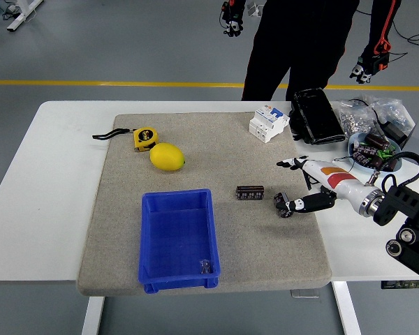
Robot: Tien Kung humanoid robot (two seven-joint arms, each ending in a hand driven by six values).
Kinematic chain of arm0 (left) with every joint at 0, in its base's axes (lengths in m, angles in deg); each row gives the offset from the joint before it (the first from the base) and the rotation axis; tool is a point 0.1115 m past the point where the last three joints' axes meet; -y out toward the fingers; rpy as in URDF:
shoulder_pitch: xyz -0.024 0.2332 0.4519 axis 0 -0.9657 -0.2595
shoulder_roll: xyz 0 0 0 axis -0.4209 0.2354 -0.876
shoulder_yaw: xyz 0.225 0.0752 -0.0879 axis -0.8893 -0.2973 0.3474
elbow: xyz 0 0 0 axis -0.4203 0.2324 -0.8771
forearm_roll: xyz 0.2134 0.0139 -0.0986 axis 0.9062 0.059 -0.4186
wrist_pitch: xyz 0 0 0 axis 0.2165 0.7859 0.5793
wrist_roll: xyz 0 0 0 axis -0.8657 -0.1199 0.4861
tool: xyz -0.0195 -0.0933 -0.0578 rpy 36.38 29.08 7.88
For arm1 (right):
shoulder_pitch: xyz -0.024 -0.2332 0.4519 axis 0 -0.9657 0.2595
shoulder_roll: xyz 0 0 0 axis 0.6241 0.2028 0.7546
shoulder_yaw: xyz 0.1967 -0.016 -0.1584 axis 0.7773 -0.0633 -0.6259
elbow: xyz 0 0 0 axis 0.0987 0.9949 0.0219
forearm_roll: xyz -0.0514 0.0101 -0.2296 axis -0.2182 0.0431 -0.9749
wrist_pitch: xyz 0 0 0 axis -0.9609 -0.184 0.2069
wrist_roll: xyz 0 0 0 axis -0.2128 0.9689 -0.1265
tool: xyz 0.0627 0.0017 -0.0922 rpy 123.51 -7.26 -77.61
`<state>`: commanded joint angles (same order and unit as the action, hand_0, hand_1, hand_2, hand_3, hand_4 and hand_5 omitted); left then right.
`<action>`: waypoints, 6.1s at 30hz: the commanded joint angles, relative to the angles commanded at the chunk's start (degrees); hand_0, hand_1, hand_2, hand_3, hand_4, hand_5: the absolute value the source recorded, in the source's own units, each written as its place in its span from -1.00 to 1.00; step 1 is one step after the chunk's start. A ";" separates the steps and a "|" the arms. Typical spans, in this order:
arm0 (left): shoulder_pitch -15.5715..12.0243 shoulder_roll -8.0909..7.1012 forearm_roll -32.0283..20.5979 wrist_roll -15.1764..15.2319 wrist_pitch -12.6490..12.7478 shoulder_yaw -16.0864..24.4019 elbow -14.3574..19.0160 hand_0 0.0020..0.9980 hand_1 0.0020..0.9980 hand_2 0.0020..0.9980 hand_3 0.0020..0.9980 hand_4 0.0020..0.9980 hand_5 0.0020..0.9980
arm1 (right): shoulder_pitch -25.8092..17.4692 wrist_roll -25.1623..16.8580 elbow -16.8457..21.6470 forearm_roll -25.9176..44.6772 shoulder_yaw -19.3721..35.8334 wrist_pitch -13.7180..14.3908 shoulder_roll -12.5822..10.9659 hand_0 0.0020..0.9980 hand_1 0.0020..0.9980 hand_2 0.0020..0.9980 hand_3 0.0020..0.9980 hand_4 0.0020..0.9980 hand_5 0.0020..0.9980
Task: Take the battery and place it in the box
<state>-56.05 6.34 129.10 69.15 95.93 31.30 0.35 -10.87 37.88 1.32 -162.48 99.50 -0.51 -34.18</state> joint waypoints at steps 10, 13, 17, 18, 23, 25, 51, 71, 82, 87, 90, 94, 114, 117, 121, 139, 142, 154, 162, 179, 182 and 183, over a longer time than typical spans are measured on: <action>-0.01 -0.06 1.24 -0.27 -0.51 0.53 0.07 0.32 0.30 0.33 0.16 0.26 0.17 | 5.20 -1.23 -6.58 -6.05 -7.71 -0.16 2.96 0.54 0.54 0.64 0.68 0.93 -0.01; 0.01 -0.07 1.25 -0.32 -0.56 0.50 0.12 0.32 0.30 0.33 0.16 0.26 0.17 | 6.00 -1.66 -8.99 -6.84 -9.38 0.12 4.03 0.54 0.54 0.64 0.68 0.93 -0.01; 0.12 -0.04 1.17 -0.37 -0.55 0.45 0.18 0.32 0.30 0.33 0.16 0.26 0.17 | 6.47 -2.30 -12.29 -6.60 -10.71 0.68 5.31 0.51 0.50 0.60 0.64 0.89 -0.04; 0.15 -0.02 1.08 -0.37 -0.50 0.41 0.19 0.32 0.30 0.33 0.16 0.26 0.17 | 6.51 -2.52 -13.03 -6.65 -10.95 1.02 5.57 0.51 0.50 0.60 0.64 0.89 -0.04; 0.33 0.05 1.07 -0.39 -0.47 0.37 0.24 0.32 0.31 0.34 0.16 0.26 0.17 | 7.01 -3.34 -15.86 -6.14 -12.23 1.88 6.51 0.38 0.40 0.53 0.47 0.81 -0.06; 0.45 0.06 1.23 -0.45 -0.53 0.38 0.30 0.32 0.31 0.34 0.16 0.26 0.17 | 7.25 -3.60 -17.11 -5.68 -12.74 2.14 6.89 0.38 0.40 0.53 0.47 0.81 -0.06; 0.53 0.16 2.82 -0.60 -0.97 1.33 0.32 0.32 0.31 0.34 0.16 0.26 0.17 | 6.79 -5.33 -19.04 -4.32 -14.64 4.30 7.44 -0.28 0.00 0.21 0.17 0.60 -0.16; -0.05 -0.20 3.50 -0.71 -1.24 1.72 0.29 0.32 0.30 0.34 0.16 0.26 0.18 | 6.39 -3.36 -9.00 -8.28 -8.12 5.39 5.29 -0.31 -0.04 0.17 0.15 0.54 -0.20; -0.31 -0.23 3.27 -0.64 -0.99 1.86 0.10 0.32 0.30 0.33 0.16 0.26 0.17 | 6.94 -0.05 5.82 -12.80 -6.28 7.59 7.61 -0.30 -0.05 0.16 0.14 0.52 -0.23; -0.31 -0.20 3.02 -0.66 -0.91 1.62 0.13 0.32 0.30 0.34 0.16 0.26 0.17 | 7.66 1.55 9.91 -14.28 -9.43 7.55 11.44 -0.28 -0.04 0.20 0.17 0.53 -0.24; -0.23 -0.24 2.68 -0.65 -0.79 1.39 0.16 0.32 0.30 0.34 0.16 0.26 0.17 | 8.20 2.31 10.16 -14.79 -11.89 6.64 13.43 -0.28 -0.04 0.20 0.17 0.53 -0.24; -0.06 -0.31 2.42 -0.62 -0.75 1.11 0.21 0.32 0.30 0.33 0.16 0.26 0.17 | 8.76 2.71 9.20 -14.89 -14.18 5.69 15.18 -0.09 0.17 0.44 0.35 0.60 -0.22; 0.21 -0.52 2.97 -0.77 -0.85 1.32 0.26 0.32 0.30 0.33 0.16 0.26 0.17 | 10.64 2.45 6.95 -13.27 -13.88 4.30 16.82 0.39 0.42 0.74 1.00 0.82 -0.19; 0.24 -0.50 2.94 -0.77 -0.79 1.32 0.26 0.32 0.30 0.33 0.16 0.26 0.17 | 10.65 2.71 6.23 -13.05 -12.75 6.19 16.72 0.26 0.34 0.63 0.90 0.69 -0.21; 0.32 -0.52 3.13 -0.80 -0.85 1.39 0.28 0.32 0.30 0.33 0.16 0.26 0.17 | 11.04 2.86 2.50 -13.02 -10.47 8.81 16.39 0.26 0.34 0.63 0.90 0.69 -0.21; 0.13 -0.43 3.90 -1.08 -1.13 1.78 0.44 0.32 0.31 0.34 0.16 0.26 0.17 | 9.54 -0.10 -23.46 1.86 -14.83 10.68 16.70 0.03 0.20 0.45 0.48 0.69 -0.21; 0.12 -0.41 4.01 -1.08 -1.18 1.82 0.47 0.32 0.31 0.34 0.16 0.26 0.17 | 9.28 -0.55 -24.23 2.43 -15.37 10.87 16.52 -0.02 0.18 0.44 0.43 0.68 -0.21; 0.40 -0.14 4.21 -0.98 -1.28 1.78 0.55 0.32 0.31 0.34 0.16 0.26 0.17 | 9.05 -1.71 -26.84 5.95 -17.33 13.47 18.31 -0.12 0.10 0.38 0.32 0.64 -0.22; 0.62 -0.08 4.27 -0.90 -1.31 1.76 0.54 0.31 0.31 0.34 0.16 0.26 0.17 | 8.94 -1.70 -26.80 6.30 -19.00 14.34 20.09 -0.15 0.07 0.31 0.27 0.59 -0.25; 1.51 0.31 3.98 -0.72 -1.54 0.88 0.93 0.32 0.32 0.34 0.16 0.26 0.17 | 8.57 -1.76 -29.20 8.11 -21.52 16.72 21.57 -0.31 -0.05 0.20 0.13 0.50 -0.27; 1.65 0.38 3.93 -0.62 -1.53 0.81 0.94 0.32 0.32 0.34 0.16 0.26 0.17 | 8.66 -1.66 -29.32 8.40 -21.74 17.37 21.63 -0.31 -0.05 0.20 0.13 0.50 -0.27; 1.67 0.39 3.94 -0.61 -1.53 0.80 0.94 0.32 0.32 0.34 0.16 0.26 0.17 | 8.67 -1.66 -29.34 8.47 -21.78 17.47 21.64 -0.39 -0.12 0.09 0.05 0.47 -0.29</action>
<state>-54.38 6.73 133.04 68.54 94.40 32.10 1.29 -2.20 36.22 -28.02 -154.01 77.71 16.96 -12.54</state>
